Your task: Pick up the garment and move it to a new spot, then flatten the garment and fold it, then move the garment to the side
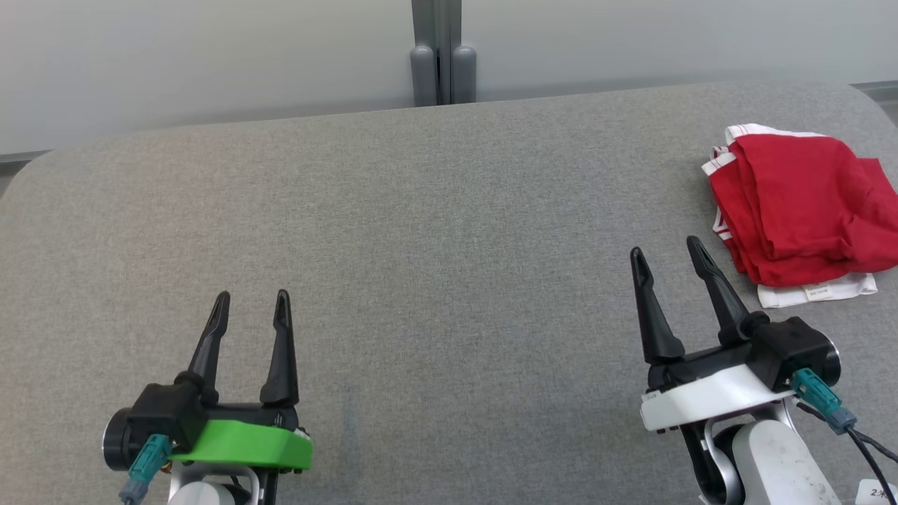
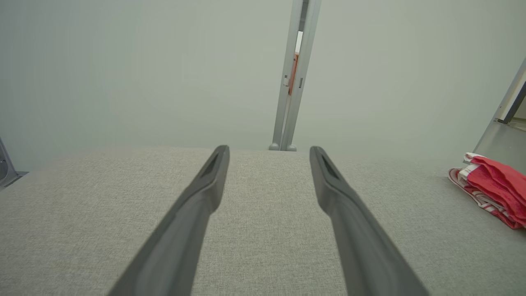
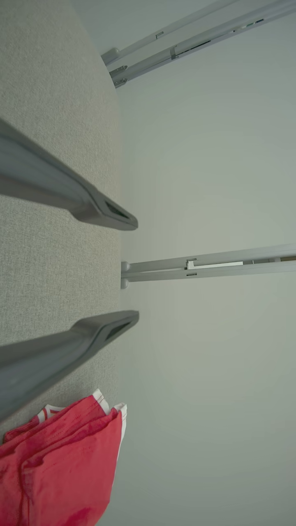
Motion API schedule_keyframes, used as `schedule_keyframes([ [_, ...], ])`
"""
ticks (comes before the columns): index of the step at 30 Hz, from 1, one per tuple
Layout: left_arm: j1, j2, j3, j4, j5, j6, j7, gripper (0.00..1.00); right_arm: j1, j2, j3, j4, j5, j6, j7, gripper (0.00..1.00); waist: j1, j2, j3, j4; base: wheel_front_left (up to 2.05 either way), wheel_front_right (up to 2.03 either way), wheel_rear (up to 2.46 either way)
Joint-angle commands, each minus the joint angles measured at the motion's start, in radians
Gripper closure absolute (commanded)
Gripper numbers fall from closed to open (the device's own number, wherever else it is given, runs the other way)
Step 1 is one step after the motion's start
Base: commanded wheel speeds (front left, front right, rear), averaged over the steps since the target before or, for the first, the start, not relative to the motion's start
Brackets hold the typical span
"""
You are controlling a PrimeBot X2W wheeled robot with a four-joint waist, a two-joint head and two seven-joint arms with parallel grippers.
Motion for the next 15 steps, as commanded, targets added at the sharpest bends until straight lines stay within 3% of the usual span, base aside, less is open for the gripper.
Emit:
schedule_keyframes([
  [1, 0.008, 0.001, 0.002, 0.004, -0.008, 0.004, 0.0, 0.0, 0.005, -0.001, 0.001, 0.0, 0.01, 0.0, -0.002, 0.0, 0.0, 0.0, 0.001, -0.001, 0.0, 0.0, 0.0],
  [5, -0.004, 0.001, 0.002, -0.003, 0.026, 0.006, 0.0, 0.0, -0.001, -0.001, -0.008, -0.002, 0.014, 0.0, -0.002, 0.0, 0.0, 0.0, 0.003, -0.005, 0.0, 0.0, 0.0],
  [15, -0.017, 0.002, 0.006, 0.021, -0.005, -0.002, 0.0, 0.0, -0.013, -0.001, -0.002, -0.011, 0.02, 0.0, -0.002, 0.0, 0.0, 0.0, 0.01, -0.009, 0.0, 0.0, 0.0],
])
